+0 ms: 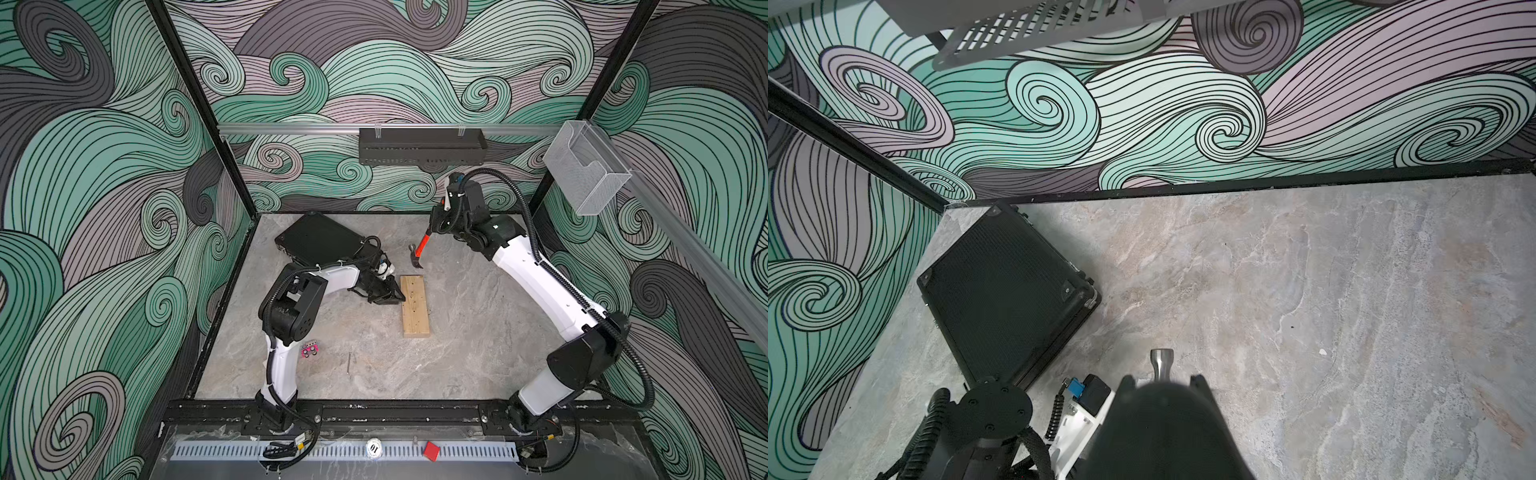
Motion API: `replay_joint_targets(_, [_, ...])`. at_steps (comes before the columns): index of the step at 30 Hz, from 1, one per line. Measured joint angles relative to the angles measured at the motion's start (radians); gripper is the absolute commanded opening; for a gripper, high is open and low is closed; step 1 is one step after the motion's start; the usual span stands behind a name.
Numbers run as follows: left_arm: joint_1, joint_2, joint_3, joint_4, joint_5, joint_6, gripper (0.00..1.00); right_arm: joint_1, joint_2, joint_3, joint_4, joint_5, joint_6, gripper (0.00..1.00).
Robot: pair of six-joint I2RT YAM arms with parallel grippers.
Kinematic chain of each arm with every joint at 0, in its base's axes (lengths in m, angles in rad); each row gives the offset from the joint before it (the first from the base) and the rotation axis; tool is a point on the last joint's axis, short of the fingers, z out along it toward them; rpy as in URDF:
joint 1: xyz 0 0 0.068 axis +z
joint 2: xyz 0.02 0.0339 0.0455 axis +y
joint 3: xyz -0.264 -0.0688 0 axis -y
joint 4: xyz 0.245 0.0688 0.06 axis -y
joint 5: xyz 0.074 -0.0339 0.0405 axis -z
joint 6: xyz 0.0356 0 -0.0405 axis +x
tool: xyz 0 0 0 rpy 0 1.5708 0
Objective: Use a claw hammer to pull out a nail
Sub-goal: Remove the nail from the mounting plate.
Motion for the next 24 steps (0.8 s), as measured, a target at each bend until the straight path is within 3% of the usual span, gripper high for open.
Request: replay_joint_targets(24, [-0.004,0.0,0.003,-0.006,-0.004,0.0,0.28,0.007,0.034,-0.277,0.349,0.016,0.016,0.0])
